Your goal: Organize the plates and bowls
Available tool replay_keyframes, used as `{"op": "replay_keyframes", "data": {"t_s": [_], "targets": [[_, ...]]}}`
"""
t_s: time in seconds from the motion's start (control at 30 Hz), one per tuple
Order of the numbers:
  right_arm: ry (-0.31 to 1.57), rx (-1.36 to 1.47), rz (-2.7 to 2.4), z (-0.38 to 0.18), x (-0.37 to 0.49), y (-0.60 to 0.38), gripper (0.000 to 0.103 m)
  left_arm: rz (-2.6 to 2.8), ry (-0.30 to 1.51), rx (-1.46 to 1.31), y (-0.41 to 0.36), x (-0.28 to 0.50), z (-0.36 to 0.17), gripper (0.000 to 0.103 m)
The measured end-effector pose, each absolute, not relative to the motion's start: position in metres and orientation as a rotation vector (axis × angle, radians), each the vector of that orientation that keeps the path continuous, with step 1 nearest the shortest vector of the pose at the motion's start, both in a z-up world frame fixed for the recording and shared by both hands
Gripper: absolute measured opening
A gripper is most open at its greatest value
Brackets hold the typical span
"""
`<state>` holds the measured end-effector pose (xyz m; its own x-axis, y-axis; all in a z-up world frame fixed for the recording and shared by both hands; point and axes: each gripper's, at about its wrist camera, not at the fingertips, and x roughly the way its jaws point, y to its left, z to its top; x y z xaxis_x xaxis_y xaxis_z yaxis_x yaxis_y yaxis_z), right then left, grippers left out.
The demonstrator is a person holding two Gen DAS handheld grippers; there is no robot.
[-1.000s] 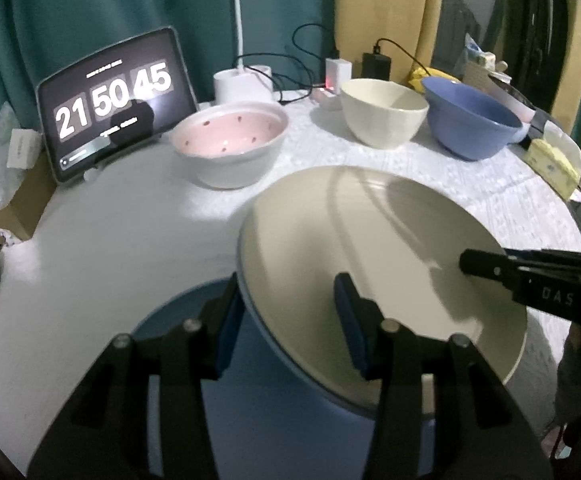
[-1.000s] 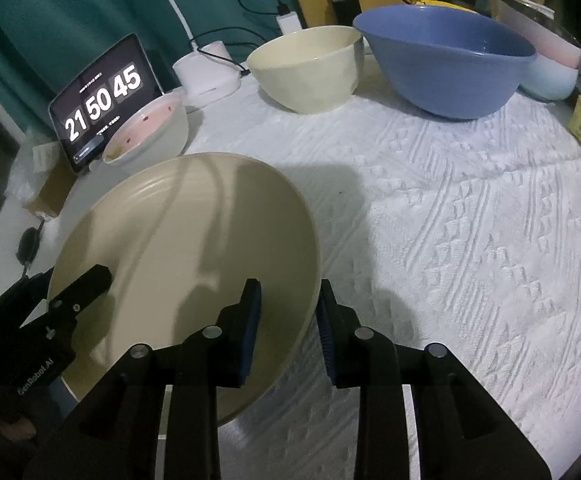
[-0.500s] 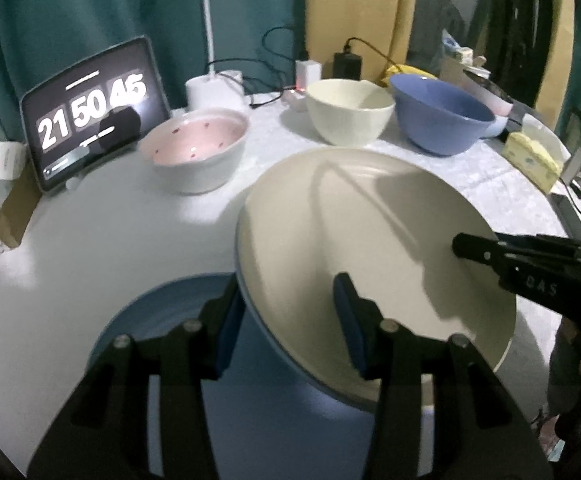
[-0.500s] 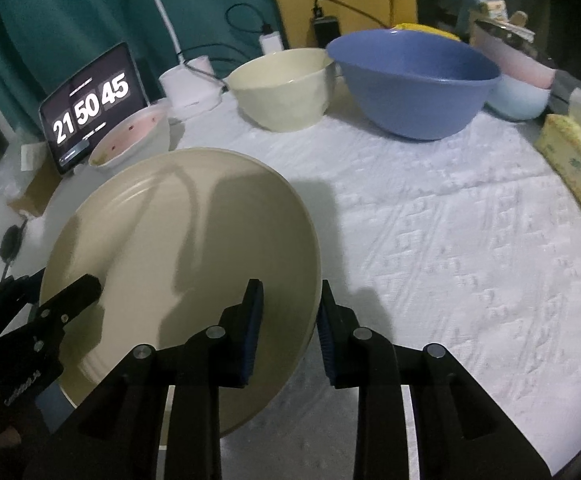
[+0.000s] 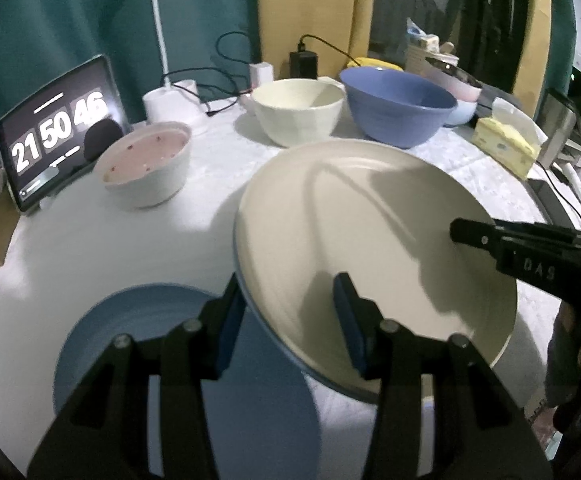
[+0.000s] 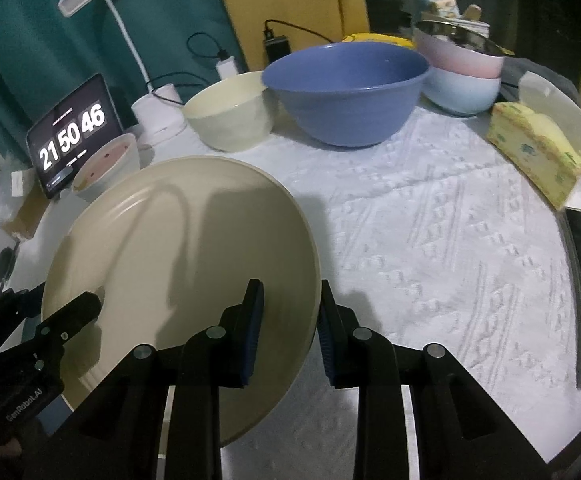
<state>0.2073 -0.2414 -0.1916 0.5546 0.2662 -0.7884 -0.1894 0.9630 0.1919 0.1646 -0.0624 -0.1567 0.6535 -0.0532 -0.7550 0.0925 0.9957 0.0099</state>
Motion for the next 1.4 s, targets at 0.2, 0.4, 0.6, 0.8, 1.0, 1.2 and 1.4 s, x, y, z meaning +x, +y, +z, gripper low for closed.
{"op": "replay_keyframes", "data": {"t_s": [0.2,0.4,0.6,0.8,1.0,1.2,1.4], "targets": [[0.936,0.104,0.234,-0.192,0.207,-0.262,0.028,-0.119,0.872,0.064,-0.082,0.17,-0.159,0.046],[0.939,0.121,0.215,-0.197,0.208,-0.279,0.028,-0.141,0.913,0.07,-0.094,0.179,-0.169,0.046],[0.96,0.137,0.195,-0.201,0.208,-0.285,0.029,-0.144,0.988,0.065,-0.098,0.188,-0.185,0.047],[0.926,0.135,0.19,-0.192,0.206,-0.284,0.029,-0.115,0.988,0.045,-0.089,0.189,-0.184,0.048],[0.925,0.124,0.173,-0.189,0.207,-0.28,0.029,-0.097,0.946,0.036,-0.081,0.182,-0.174,0.049],[0.895,0.102,0.133,-0.179,0.2,-0.281,0.029,-0.09,0.9,0.02,-0.074,0.174,-0.163,0.049],[0.872,0.087,0.131,-0.17,0.192,-0.276,0.029,-0.086,0.86,0.008,-0.066,0.163,-0.154,0.049]]}}
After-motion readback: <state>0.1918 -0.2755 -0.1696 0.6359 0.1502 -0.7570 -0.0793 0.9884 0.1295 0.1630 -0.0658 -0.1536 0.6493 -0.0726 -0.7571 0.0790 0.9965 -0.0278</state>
